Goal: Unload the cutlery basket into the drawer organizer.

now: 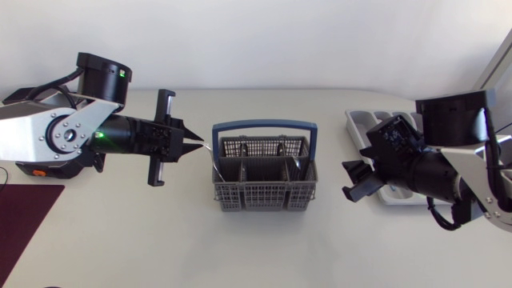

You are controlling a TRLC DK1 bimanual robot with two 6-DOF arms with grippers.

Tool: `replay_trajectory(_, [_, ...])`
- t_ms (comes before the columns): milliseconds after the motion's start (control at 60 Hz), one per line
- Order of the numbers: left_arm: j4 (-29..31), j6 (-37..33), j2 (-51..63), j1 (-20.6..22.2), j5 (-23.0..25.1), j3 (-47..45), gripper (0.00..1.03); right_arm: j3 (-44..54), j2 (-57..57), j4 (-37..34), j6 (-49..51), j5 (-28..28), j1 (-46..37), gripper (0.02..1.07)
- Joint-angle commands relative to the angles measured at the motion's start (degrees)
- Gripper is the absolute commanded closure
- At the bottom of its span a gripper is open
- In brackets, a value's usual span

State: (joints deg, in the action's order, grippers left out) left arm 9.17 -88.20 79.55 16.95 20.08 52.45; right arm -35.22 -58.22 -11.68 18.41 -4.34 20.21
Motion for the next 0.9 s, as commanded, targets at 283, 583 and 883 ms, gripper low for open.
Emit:
replay_trajectory(283, [0.8,-1.1,-3.5,-0.3,-0.8,0.3,1.00,1.8,-0.8,0.9,0.2,-0.3,0.5,0.47])
replay_trajectory(583, [2.2,-2.7,-8.8,1.9,-2.2,0.9,1.00,3.3,0.2,1.0,-0.1,-1.1,2.5,0.47])
replay_trajectory(883, [8.8,-2.7,-13.8,4.1,-3.9,6.2,1.00,3.1,3.5,0.2,-0.2,-2.1,6.2,0.47])
